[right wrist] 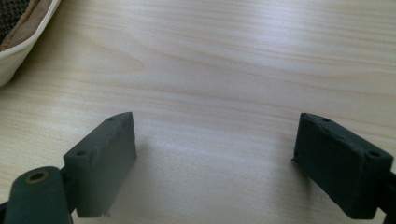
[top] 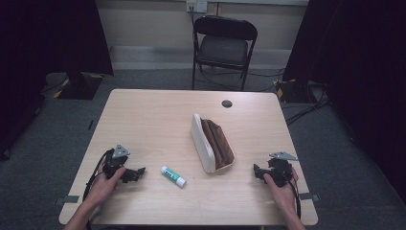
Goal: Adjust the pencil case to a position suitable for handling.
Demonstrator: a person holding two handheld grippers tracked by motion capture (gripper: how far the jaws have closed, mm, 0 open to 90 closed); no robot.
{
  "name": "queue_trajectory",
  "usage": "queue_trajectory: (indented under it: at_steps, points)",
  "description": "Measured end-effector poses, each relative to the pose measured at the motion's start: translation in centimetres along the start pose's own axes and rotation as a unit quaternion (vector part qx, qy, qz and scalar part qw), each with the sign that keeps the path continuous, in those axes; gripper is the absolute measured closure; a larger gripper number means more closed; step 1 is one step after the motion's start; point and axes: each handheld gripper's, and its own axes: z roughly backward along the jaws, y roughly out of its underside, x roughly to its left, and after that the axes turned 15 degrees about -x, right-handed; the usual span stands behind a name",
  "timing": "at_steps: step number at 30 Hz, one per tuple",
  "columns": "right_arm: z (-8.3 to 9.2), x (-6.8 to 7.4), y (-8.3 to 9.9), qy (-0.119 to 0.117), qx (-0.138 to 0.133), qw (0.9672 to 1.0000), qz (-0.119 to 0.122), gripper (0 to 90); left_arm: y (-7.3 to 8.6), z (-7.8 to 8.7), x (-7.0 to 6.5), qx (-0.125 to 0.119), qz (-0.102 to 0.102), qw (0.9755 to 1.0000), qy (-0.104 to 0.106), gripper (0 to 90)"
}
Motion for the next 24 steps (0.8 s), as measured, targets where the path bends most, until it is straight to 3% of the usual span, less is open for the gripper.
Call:
queue_trajectory:
  at_steps: [5,10,11,13,14,15,16,19,20,22,23,24]
  points:
    - [0.0,0.1,0.0,0.000,0.000,1.0000,0.000,13.5,0.0,0.0,0.0,0.000,-0.002,1.0000,-0.001,0.0]
    - [0.4,0.6,-0.2,-0.018,0.003,0.9998,0.010,22.8,0.0,0.0,0.0,0.000,-0.001,1.0000,0.000,0.0]
    - [0.8,0.8,-0.3,-0.042,0.006,0.9989,0.018,26.7,0.0,0.0,0.0,0.000,0.000,1.0000,0.000,0.0]
    - [1.0,1.0,-0.3,-0.049,0.005,0.9985,0.023,29.4,0.0,0.0,0.0,0.001,-0.001,1.0000,0.000,0.0]
    - [1.5,1.4,-0.5,-0.071,-0.004,0.9971,0.030,30.5,0.0,0.0,0.0,0.000,0.000,1.0000,0.000,0.0]
    - [1.5,1.4,-0.5,-0.071,-0.004,0.9971,0.030,30.5,0.0,0.0,0.0,0.000,0.000,1.0000,0.000,0.0]
    - [1.8,1.7,-0.9,-0.102,-0.013,0.9944,0.021,34.1,0.0,0.0,0.0,0.000,-0.001,1.0000,0.000,0.0]
    - [2.1,2.2,-1.3,-0.120,-0.017,0.9923,0.028,35.4,0.0,0.0,0.0,0.000,-0.001,1.0000,-0.001,0.2]
    - [2.3,3.0,-1.8,-0.135,-0.022,0.9898,0.039,40.4,0.0,0.0,-0.1,-0.001,-0.001,1.0000,-0.002,0.2]
    - [2.4,3.8,-2.2,-0.155,-0.030,0.9860,0.054,43.5,0.0,0.0,-0.1,-0.001,0.000,1.0000,-0.002,0.2]
    - [2.4,3.8,-2.2,-0.155,-0.030,0.9860,0.054,43.5,0.0,0.0,-0.1,-0.001,0.000,1.0000,-0.002,0.2]
    - [2.2,4.3,-2.7,-0.167,-0.033,0.9833,0.063,45.2,0.0,0.0,-0.1,0.000,-0.001,1.0000,-0.002,0.2]
